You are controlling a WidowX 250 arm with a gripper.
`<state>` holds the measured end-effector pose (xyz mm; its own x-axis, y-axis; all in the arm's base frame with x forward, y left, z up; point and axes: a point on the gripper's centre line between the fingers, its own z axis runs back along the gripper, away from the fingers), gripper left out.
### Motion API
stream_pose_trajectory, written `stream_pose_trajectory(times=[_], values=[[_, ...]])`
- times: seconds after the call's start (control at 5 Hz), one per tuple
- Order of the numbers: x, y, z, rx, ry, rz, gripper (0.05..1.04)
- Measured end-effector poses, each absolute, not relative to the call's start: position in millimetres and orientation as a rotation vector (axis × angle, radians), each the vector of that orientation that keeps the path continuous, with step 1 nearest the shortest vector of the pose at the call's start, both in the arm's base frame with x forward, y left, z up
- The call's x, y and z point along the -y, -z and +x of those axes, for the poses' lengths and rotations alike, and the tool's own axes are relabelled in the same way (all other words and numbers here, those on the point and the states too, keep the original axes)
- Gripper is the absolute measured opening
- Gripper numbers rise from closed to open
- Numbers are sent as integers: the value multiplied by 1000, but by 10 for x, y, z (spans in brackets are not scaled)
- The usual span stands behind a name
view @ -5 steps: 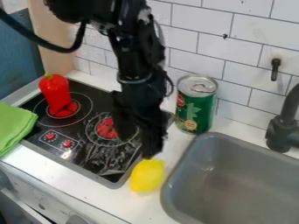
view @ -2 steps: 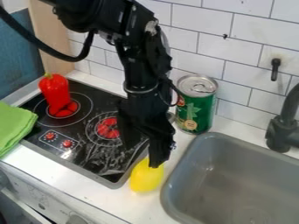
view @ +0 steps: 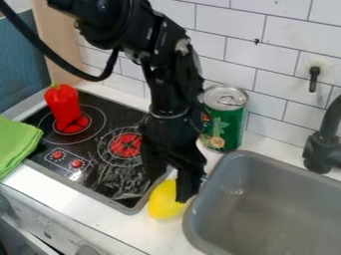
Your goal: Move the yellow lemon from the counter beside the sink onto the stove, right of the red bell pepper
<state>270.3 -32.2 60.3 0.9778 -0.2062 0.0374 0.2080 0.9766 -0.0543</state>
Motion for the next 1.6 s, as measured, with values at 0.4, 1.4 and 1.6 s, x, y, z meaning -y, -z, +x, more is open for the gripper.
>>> stream_pose_trajectory(times=[0.4,1.4,1.6], values=[[378,-373,2685,-24,168,-95,977],[-863,-1349,2633,113,15,115,817],[-1098,-1199,2600,73,-5,130,817]])
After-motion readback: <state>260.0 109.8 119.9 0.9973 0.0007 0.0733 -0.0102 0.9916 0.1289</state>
